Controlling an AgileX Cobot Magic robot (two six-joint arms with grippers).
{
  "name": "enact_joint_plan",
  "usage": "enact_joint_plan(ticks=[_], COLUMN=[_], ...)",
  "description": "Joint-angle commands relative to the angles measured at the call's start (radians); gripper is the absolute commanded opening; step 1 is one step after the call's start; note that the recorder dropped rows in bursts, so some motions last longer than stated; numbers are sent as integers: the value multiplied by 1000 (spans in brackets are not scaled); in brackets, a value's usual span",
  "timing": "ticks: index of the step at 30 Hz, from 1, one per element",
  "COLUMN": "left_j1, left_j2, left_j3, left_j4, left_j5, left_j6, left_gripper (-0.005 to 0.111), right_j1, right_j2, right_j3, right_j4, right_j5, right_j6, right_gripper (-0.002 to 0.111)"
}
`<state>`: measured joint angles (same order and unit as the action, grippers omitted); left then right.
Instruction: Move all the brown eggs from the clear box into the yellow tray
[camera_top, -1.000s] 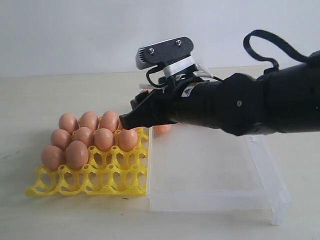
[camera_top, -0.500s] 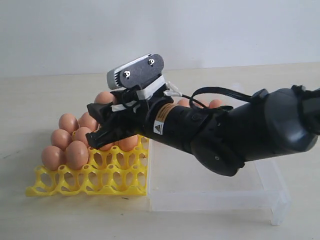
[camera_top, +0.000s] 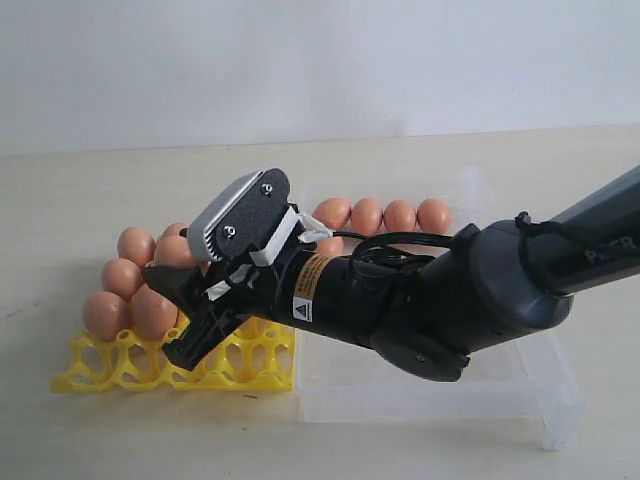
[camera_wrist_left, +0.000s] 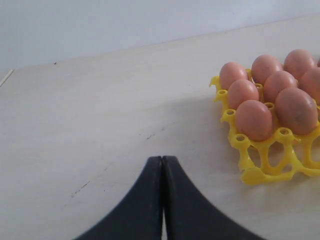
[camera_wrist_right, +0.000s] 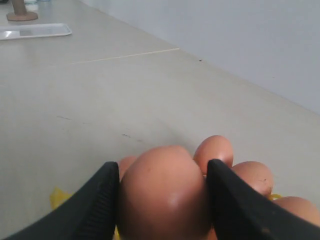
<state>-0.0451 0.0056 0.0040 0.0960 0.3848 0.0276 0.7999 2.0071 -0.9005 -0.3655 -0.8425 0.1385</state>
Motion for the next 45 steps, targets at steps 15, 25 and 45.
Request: enact_joint_plan(ticks=[15,25,45], left_j1=[-5,-5,-5], left_j2=[-6,-6,-6], left_j3=[-4,-4,-4], left_j4=[-1,-1,-1], left_j5=[-6,-6,-6], left_j6=[-5,-5,-5], left_gripper=[0,0,0], right_j1=[2,2,2], right_j2=[82,102,102], right_j3=[-32,-94,-94], right_j4=[-6,-10,-10], right_j5=[5,108,108], right_j6=[-154,-154,-156], right_gripper=[0,0,45])
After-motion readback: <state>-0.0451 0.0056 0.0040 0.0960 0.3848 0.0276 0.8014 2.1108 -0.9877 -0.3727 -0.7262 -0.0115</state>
